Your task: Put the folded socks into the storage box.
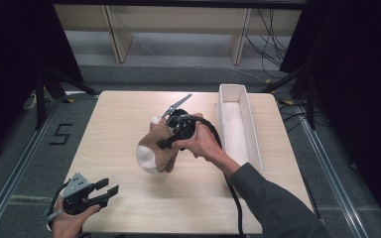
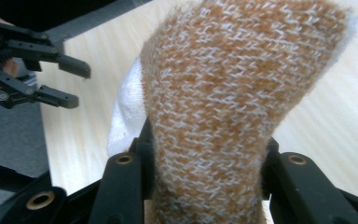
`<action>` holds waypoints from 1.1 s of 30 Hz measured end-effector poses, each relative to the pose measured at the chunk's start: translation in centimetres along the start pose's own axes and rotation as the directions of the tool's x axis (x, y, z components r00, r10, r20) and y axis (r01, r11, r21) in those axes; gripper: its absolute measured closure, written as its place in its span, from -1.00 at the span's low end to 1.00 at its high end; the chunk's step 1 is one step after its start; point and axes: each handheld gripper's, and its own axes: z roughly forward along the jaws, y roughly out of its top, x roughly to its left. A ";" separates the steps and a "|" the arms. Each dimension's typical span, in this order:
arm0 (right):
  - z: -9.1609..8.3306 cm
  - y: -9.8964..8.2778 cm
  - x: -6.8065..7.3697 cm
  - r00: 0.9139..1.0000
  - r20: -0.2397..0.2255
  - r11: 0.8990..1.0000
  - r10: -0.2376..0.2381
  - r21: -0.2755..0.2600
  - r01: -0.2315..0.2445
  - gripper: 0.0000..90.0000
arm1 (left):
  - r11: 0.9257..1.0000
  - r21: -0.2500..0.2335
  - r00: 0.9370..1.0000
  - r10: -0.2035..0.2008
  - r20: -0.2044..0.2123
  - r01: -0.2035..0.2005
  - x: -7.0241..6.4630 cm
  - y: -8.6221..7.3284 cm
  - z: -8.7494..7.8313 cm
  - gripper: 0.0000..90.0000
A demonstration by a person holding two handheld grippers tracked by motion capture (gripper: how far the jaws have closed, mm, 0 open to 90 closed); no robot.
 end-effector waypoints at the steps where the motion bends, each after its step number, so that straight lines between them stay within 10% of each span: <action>1: -0.4 0.1 -0.2 1.000 0.007 1.000 -0.007 0.012 0.007 0.32 | 1.000 0.009 1.000 0.002 -0.003 -0.002 -0.1 0.0 0.0 0.11; 33: -10.4 -1.8 -5.9 0.978 0.203 0.999 0.035 -0.013 -0.033 0.31 | 0.988 0.149 0.999 0.031 0.026 -0.034 -0.5 -0.9 1.7 -0.17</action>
